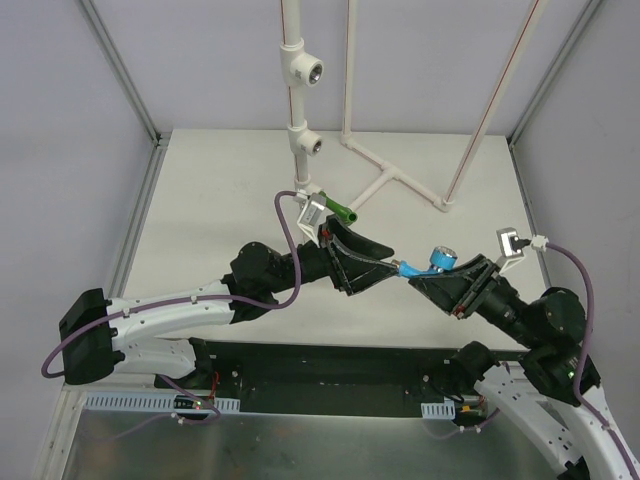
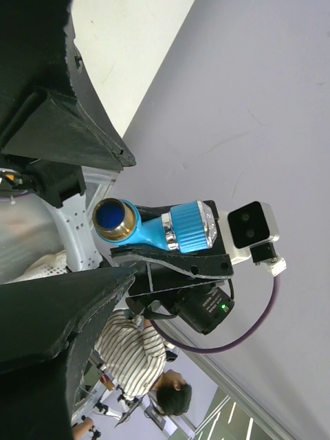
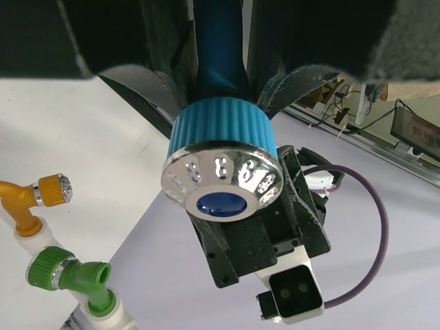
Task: Install the water faucets
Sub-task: Adjust the water faucet.
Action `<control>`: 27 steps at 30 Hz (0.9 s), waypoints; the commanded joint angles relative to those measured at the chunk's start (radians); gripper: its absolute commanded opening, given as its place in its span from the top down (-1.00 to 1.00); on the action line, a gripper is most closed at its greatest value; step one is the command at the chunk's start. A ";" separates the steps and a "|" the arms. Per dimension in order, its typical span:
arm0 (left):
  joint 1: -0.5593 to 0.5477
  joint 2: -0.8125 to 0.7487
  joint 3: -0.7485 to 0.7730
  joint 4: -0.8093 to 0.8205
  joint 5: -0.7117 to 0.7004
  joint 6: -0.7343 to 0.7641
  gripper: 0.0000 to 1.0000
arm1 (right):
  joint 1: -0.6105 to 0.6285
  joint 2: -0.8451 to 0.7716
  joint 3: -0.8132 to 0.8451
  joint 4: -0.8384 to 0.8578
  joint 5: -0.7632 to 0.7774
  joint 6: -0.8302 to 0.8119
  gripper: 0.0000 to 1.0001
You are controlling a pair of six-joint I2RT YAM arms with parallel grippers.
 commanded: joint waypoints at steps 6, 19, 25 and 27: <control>-0.004 0.001 0.033 0.067 0.031 -0.017 -0.05 | 0.002 -0.032 0.016 0.075 0.040 0.008 1.00; -0.004 0.043 0.062 0.082 0.074 -0.044 0.18 | 0.002 -0.021 0.013 0.083 0.039 0.011 1.00; -0.004 0.046 0.065 0.093 0.080 -0.044 1.00 | 0.001 -0.020 0.012 0.086 0.039 0.011 1.00; -0.004 0.044 0.060 0.101 0.079 -0.044 1.00 | 0.002 -0.021 0.010 0.086 0.042 0.011 1.00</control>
